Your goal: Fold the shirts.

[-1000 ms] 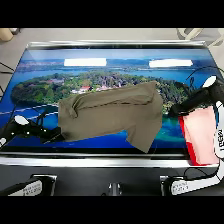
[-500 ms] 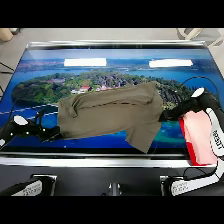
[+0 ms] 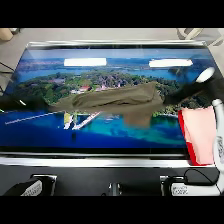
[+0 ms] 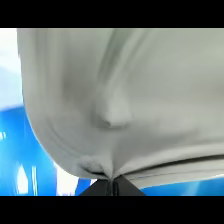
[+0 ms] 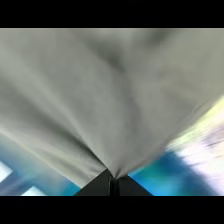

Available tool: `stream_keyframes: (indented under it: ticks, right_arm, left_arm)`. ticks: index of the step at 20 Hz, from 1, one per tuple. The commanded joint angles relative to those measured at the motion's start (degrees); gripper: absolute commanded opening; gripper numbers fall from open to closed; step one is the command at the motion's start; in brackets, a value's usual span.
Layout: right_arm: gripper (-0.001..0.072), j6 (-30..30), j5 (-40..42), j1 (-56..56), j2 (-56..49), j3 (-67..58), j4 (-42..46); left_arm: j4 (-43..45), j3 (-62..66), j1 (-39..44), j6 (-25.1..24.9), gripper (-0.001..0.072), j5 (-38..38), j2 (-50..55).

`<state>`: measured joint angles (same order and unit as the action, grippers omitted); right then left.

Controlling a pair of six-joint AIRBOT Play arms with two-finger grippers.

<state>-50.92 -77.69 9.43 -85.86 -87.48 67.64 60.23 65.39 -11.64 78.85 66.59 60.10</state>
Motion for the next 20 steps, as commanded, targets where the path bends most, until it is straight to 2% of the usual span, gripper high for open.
stream_keyframes:
  ticks: [1,2,4,6,10,14,17,20]
  right_arm:
    - [0.0014,0.7,10.47,-0.13,15.23,-19.12,3.82]
    - [0.0014,2.03,16.81,-0.13,20.09,-24.02,4.52]
    - [0.0012,7.74,25.2,-0.13,29.75,-29.59,5.57]
    - [0.0012,6.29,25.75,-0.13,37.55,-29.68,7.1]
    - [0.0013,0.85,17.46,-0.13,43.17,-29.68,10.43]
    - [0.0013,0.48,12.15,-0.13,42.4,-29.68,10.43]
    - [0.0013,-1.97,4.57,-0.13,38.77,-29.68,11.3]
    - [0.0012,-3.28,-10.32,-0.13,28.06,-29.57,10.99]
  left_arm:
    - [1.53,27.91,-0.09,0.2,0.0024,-5.33,-8.96]
    - [3.65,35.26,-0.07,0.37,0.0024,-8.57,-10.84]
    - [8.61,46.53,-0.07,3.89,0.0024,-11.13,-14.14]
    - [8.55,50.47,-0.07,4.31,0.0024,-10.12,-17.18]
    - [8.96,50.16,-0.09,4.74,0.0024,-5.97,-20.41]
    - [11.02,50.14,-0.11,4.74,0.0025,-1.51,-19.5]
    - [11.89,48.81,-0.11,4.74,0.0024,3.8,-17.46]
    - [13.14,41.46,-0.09,4.72,0.0024,10.29,-13.16]
